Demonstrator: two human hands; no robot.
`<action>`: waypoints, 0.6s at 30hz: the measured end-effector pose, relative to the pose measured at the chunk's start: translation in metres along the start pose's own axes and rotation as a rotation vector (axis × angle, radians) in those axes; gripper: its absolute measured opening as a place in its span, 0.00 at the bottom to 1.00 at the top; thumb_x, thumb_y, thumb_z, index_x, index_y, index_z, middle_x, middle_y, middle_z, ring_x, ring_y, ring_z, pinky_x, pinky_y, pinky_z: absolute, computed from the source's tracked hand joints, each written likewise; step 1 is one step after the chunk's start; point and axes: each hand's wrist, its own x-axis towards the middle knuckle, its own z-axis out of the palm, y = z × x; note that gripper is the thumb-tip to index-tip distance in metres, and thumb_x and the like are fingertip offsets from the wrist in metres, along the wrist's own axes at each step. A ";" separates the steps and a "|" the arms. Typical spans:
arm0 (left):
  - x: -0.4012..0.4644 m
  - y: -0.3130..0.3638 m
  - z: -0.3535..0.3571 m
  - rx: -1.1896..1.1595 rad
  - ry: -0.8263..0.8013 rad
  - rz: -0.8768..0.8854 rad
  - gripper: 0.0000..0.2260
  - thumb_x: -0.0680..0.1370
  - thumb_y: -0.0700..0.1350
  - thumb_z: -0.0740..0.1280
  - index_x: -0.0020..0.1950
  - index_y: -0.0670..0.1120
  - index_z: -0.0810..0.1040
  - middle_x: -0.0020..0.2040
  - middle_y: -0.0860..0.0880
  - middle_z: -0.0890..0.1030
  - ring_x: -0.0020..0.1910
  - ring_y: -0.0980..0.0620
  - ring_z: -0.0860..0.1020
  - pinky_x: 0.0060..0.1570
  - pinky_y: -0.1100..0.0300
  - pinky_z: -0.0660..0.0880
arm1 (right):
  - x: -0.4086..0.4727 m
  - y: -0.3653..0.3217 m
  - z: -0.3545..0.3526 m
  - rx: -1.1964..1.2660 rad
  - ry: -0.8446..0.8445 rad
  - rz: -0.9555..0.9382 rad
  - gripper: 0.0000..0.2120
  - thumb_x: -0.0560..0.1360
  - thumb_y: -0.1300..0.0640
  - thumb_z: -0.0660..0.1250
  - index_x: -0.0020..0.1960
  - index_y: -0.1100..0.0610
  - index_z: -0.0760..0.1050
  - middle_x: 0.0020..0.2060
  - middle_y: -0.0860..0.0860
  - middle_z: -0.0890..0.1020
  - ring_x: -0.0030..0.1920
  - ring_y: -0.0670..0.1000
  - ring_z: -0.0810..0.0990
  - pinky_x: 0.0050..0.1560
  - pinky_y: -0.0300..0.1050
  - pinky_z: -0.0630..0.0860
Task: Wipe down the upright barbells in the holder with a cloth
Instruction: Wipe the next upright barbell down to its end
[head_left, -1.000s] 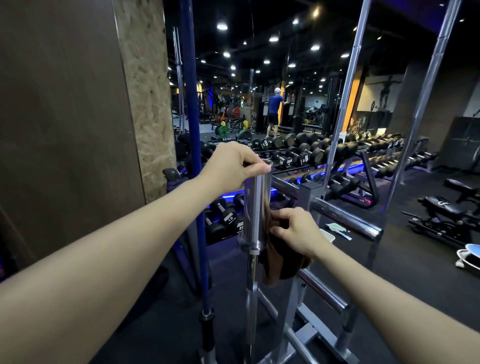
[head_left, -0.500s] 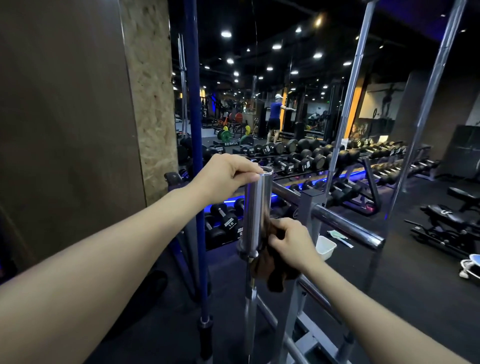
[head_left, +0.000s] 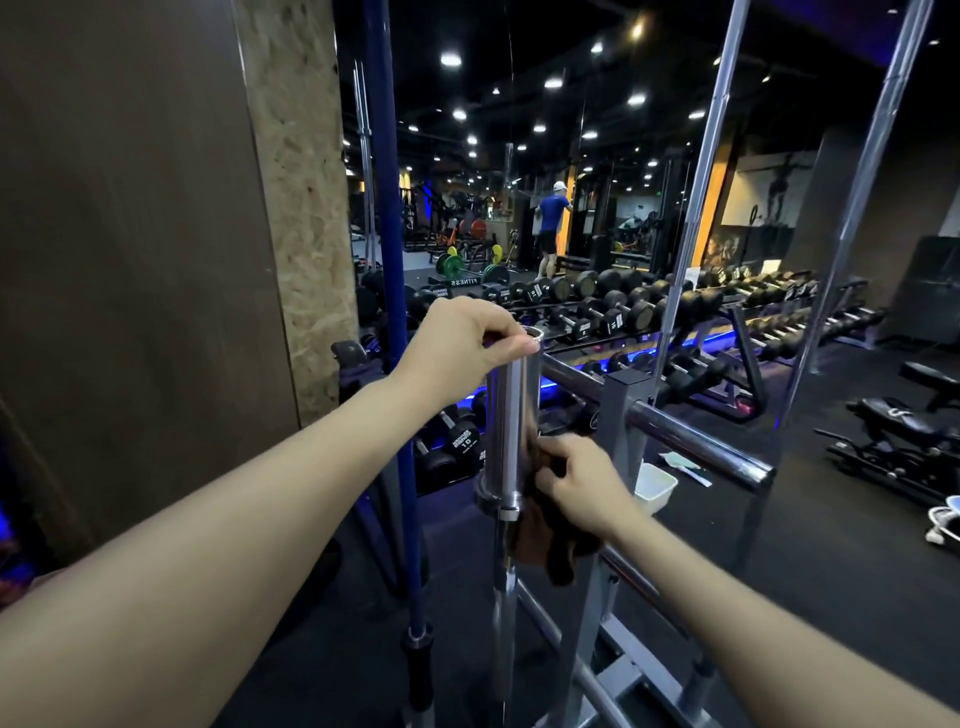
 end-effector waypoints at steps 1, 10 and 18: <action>-0.001 -0.001 -0.001 -0.029 -0.009 0.008 0.09 0.74 0.48 0.71 0.45 0.42 0.85 0.44 0.50 0.84 0.44 0.53 0.81 0.47 0.64 0.75 | -0.003 0.004 0.004 -0.001 -0.020 0.016 0.11 0.70 0.67 0.63 0.49 0.59 0.80 0.43 0.59 0.81 0.48 0.59 0.77 0.40 0.43 0.63; -0.006 0.012 -0.009 0.142 -0.044 0.035 0.08 0.77 0.47 0.68 0.53 0.47 0.84 0.46 0.52 0.83 0.43 0.58 0.79 0.47 0.66 0.74 | 0.015 -0.007 -0.033 0.072 0.047 0.041 0.07 0.68 0.65 0.66 0.44 0.62 0.80 0.36 0.57 0.80 0.40 0.49 0.75 0.42 0.46 0.70; -0.013 0.017 0.004 0.204 0.099 -0.038 0.10 0.74 0.48 0.71 0.52 0.46 0.84 0.49 0.50 0.83 0.51 0.51 0.79 0.48 0.60 0.69 | 0.014 -0.019 -0.017 0.326 0.116 -0.001 0.18 0.61 0.58 0.58 0.46 0.57 0.80 0.32 0.50 0.78 0.35 0.45 0.71 0.39 0.43 0.69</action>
